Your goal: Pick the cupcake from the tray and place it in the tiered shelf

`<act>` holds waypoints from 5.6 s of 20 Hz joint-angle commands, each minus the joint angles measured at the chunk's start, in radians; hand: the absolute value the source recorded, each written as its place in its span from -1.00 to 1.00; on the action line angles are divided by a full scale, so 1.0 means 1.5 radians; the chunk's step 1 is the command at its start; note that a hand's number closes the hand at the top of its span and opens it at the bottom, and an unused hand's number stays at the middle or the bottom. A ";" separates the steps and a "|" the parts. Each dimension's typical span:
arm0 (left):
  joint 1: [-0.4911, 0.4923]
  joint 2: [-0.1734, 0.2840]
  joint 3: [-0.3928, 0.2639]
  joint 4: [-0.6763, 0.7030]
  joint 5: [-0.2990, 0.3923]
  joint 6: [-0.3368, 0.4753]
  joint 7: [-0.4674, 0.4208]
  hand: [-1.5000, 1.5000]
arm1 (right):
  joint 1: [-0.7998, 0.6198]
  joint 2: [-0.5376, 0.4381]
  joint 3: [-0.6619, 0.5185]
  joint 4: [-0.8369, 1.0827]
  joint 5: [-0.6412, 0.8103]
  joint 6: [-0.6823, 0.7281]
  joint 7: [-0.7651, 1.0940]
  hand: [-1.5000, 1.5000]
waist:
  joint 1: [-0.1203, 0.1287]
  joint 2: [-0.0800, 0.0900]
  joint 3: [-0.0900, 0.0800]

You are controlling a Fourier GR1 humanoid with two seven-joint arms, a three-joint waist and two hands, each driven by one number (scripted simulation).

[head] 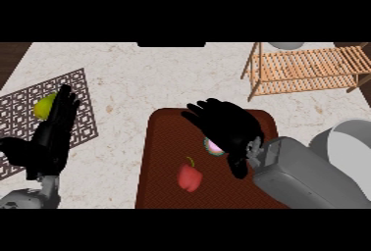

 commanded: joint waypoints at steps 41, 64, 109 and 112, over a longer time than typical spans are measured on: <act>0.025 -0.108 0.098 -0.052 -0.110 -0.109 0.056 0.00 | 0.091 0.154 -0.115 0.346 0.429 -0.202 -0.415 1.00 | 0.001 0.000 0.000; 0.036 -0.100 0.141 -0.006 -0.107 -0.127 0.029 0.00 | 0.364 0.121 -0.528 -0.178 0.085 -0.120 -0.130 1.00 | -0.039 -0.011 -0.001; -0.018 -0.159 0.135 -0.009 -0.159 -0.151 0.044 0.00 | -0.096 -0.043 -0.768 0.560 0.055 -0.515 -0.315 1.00 | 0.011 0.005 0.001; -0.012 -0.149 0.152 -0.022 -0.139 -0.167 0.044 0.00 | -0.112 -0.073 -0.795 0.661 0.026 -0.503 -0.378 -1.00 | 0.015 0.006 0.001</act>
